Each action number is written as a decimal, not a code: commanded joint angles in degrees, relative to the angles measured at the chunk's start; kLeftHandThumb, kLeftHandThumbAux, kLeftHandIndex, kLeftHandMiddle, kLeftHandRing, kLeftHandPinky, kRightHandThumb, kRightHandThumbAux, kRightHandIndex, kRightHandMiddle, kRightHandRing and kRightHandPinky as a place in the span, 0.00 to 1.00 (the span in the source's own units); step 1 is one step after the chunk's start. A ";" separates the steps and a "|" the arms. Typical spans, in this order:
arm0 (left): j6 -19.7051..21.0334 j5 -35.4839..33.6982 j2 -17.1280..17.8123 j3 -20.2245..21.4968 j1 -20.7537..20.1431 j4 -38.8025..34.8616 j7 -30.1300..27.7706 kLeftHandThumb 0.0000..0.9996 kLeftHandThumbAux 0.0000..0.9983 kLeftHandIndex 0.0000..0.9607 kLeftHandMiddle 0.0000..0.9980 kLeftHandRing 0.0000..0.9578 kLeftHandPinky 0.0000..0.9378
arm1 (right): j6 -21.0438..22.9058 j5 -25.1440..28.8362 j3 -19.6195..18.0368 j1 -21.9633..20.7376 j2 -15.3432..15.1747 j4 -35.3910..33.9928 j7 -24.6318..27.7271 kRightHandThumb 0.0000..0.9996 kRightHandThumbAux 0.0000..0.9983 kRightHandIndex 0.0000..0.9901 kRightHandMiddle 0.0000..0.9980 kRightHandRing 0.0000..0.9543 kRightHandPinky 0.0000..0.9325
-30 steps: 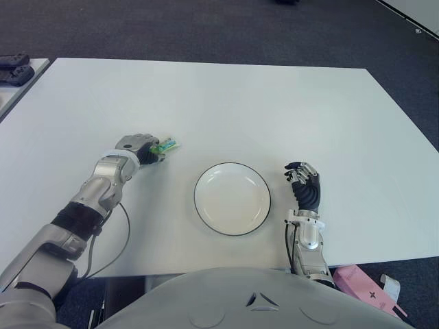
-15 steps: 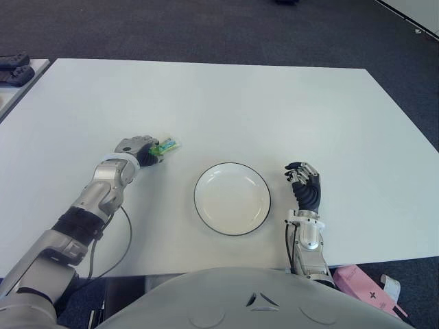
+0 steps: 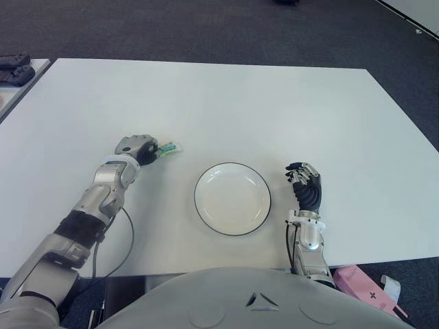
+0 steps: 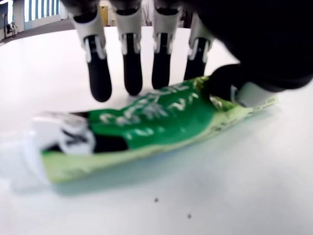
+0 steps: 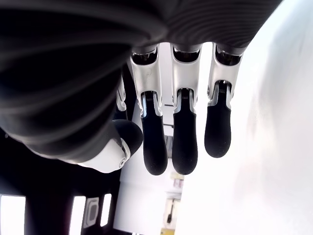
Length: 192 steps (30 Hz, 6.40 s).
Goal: Put the toothpaste on the table into the plate.
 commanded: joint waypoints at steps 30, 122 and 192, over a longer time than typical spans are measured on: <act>-2.51 -2.09 -5.94 0.37 3.78 7.36 13.81 0.73 0.69 0.46 0.82 0.87 0.91 | 3.15 -0.44 -0.38 1.09 0.10 -1.40 -0.79 0.71 0.73 0.43 0.50 0.54 0.57; -8.88 -6.94 11.62 8.73 7.86 -17.95 -17.00 0.51 0.23 0.03 0.09 0.17 0.30 | 2.20 -0.46 0.03 1.68 0.12 -1.31 -0.53 0.71 0.73 0.43 0.49 0.54 0.57; -10.99 9.45 2.07 -11.41 0.27 14.70 -0.38 0.51 0.25 0.08 0.16 0.15 0.20 | 2.96 -0.80 -0.47 4.32 -0.16 -4.66 -0.30 0.71 0.73 0.43 0.50 0.54 0.56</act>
